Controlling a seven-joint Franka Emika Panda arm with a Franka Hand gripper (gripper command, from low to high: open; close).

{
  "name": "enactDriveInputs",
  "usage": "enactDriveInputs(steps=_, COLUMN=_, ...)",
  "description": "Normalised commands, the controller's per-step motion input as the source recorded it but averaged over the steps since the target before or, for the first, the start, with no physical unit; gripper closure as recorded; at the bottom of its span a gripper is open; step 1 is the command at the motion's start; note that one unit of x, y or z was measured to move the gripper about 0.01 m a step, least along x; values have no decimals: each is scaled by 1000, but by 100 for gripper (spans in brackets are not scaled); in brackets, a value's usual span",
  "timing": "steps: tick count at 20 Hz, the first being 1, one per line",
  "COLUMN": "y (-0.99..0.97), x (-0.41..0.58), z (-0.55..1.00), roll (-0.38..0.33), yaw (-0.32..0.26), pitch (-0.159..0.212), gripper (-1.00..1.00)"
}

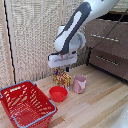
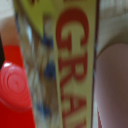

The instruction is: Shift your gripper thoughtfully near the cereal snack bar. Tenderly grip the snack bar with your precision device. Carefully hover the precision device above the first drawer installation and invite the snack bar to descend into the first drawer installation.

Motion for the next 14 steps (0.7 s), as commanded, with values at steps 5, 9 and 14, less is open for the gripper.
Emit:
enactDriveInputs(steps=5, y=0, x=99, z=-214, roll=-18, yaw=0, pitch=28, gripper=100)
enactDriveInputs(steps=9, y=0, x=14, z=-74, roll=-10, yaw=0, pitch=36, gripper=100)
enactDriveInputs(steps=14, y=43, x=37, z=-49, roll=-5, yaw=0, pitch=5, gripper=100)
